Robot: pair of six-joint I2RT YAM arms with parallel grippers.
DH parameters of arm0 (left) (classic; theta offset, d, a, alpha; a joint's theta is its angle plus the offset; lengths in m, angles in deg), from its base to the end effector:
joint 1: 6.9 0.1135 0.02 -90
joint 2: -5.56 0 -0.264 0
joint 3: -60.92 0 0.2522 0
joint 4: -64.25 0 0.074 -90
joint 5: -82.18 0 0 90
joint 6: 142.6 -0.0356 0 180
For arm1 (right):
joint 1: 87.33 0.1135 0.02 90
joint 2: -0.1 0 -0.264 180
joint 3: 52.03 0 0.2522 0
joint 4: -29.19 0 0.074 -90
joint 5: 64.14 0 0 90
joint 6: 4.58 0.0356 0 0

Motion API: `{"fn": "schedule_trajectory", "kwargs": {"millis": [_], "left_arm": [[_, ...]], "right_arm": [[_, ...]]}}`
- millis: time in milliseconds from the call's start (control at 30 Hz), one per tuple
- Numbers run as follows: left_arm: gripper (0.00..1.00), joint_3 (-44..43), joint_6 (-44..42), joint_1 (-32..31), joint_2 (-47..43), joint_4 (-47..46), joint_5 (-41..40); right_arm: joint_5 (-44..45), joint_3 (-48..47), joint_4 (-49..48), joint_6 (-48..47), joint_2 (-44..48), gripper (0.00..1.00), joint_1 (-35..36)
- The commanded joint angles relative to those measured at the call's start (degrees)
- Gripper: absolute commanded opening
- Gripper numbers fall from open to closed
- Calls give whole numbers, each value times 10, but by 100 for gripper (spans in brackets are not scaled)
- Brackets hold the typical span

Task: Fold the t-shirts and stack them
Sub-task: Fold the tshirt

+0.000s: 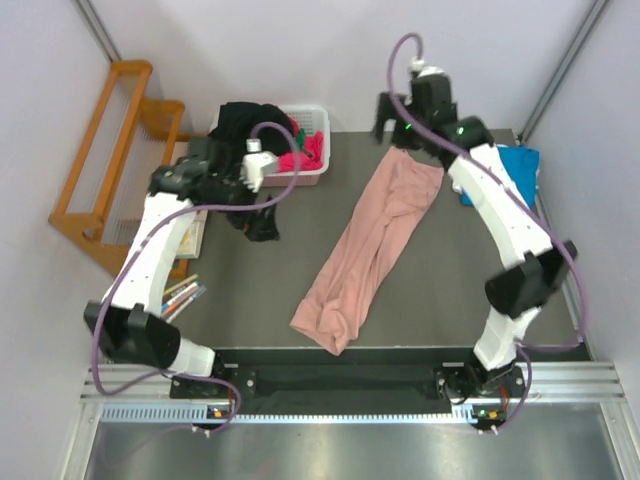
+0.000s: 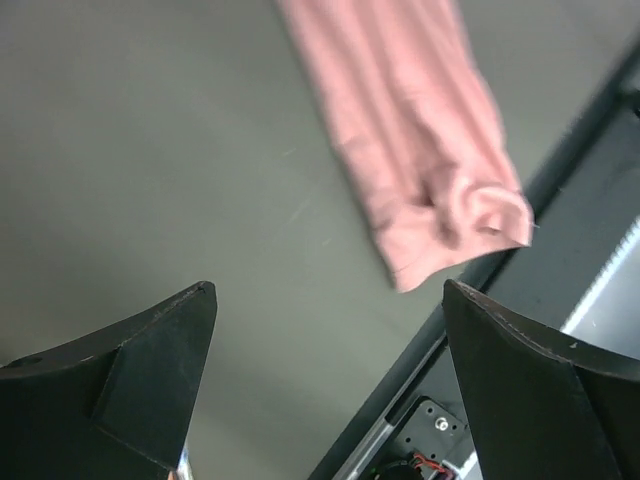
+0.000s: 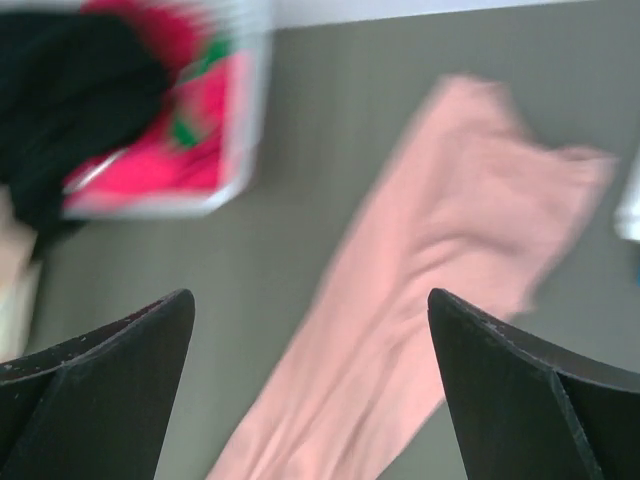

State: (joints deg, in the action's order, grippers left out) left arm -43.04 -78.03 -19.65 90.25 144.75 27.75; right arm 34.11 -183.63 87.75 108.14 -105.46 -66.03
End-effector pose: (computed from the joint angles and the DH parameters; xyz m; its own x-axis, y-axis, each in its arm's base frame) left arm 0.2716 -0.0827 0.3694 -0.5778 0.4888 -0.6536 0.7759 0.5776 -0.2538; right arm 0.3834 0.1440 0.4198 -0.5573 0.1930 -0.8076 -0.0342 0.9665 0.2545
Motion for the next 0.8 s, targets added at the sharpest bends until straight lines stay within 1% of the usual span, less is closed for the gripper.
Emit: {"fn": "schedule_trajectory", "kwargs": {"millis": [0,33,67,100,133,167,200,300,333,400,600,700,767], "left_arm": [[99,83,42,106,-85,-63,19],[99,103,56,112,-98,-104,0],[99,140,67,116,-112,-118,-42],[99,159,90,117,-140,-140,-63],[99,178,103,118,-154,-175,-88],[99,206,109,120,-166,-187,-111],[99,217,115,121,-182,-195,-143],[99,249,108,142,-193,-202,-156],[99,255,108,143,-194,-202,-161],[99,274,108,147,-190,-203,-164],[99,312,124,155,-169,-225,-200],[99,318,140,157,-146,-233,-220],[99,323,154,158,-131,-245,-233]], "right_arm": [[22,178,39,-12,100,100,142],[34,214,37,-3,112,100,168],[49,246,35,4,123,100,194],[65,297,34,7,136,100,246],[76,316,39,20,139,100,272],[83,333,42,25,141,100,297],[90,354,55,34,139,100,346],[87,379,65,60,130,94,418],[89,379,76,68,127,87,430],[85,379,86,82,117,82,463],[84,360,110,98,99,81,530],[80,354,107,96,89,80,548],[77,358,94,94,78,75,551]]}}
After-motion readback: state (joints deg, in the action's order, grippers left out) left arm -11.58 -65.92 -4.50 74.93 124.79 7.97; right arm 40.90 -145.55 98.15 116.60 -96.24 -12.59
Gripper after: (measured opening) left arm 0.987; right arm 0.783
